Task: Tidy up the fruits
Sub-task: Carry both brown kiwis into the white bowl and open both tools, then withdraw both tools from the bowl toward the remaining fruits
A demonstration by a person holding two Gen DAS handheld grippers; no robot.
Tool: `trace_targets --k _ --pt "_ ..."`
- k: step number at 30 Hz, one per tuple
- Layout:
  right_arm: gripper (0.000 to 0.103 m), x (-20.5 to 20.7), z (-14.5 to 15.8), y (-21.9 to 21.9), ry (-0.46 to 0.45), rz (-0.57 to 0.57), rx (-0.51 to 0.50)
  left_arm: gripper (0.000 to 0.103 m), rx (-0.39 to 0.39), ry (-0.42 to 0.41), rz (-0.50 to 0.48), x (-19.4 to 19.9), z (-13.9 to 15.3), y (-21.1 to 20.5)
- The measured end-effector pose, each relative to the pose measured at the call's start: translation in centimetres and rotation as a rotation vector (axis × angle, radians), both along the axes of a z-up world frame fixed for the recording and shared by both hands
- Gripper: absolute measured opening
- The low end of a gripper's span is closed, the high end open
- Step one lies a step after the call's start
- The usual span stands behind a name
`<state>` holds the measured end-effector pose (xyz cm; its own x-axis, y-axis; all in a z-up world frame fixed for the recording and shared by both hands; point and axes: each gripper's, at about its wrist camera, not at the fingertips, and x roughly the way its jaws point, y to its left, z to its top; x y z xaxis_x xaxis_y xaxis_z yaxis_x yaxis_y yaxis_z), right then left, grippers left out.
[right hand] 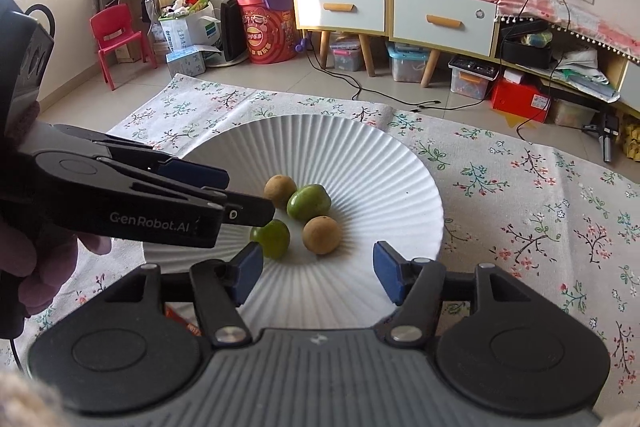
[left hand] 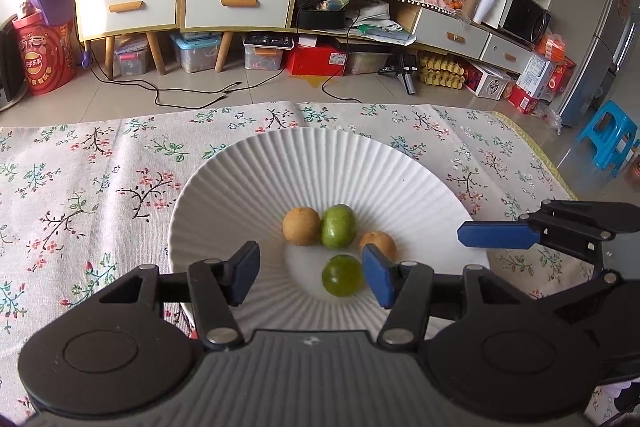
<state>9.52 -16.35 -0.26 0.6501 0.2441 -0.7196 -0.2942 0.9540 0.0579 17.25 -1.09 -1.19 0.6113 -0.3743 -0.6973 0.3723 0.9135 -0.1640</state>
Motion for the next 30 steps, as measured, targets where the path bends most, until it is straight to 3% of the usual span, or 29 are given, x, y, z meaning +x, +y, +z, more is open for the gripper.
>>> trace_targets --k 11,16,30 --pt "0.091 -3.6 1.6 -1.6 -0.033 -0.051 0.035 0.089 0.009 -0.032 0.046 -4.8 1.3 1.1" --pt "0.098 -5.1 1.9 -1.7 -0.03 -0.071 0.043 0.098 0.037 -0.031 0.098 -7.4 1.5 1.5" --pt "0.103 -8.1 1.1 -2.4 -0.048 -0.097 0.05 0.098 0.058 -0.06 0.122 -11.8 -0.3 2.7"
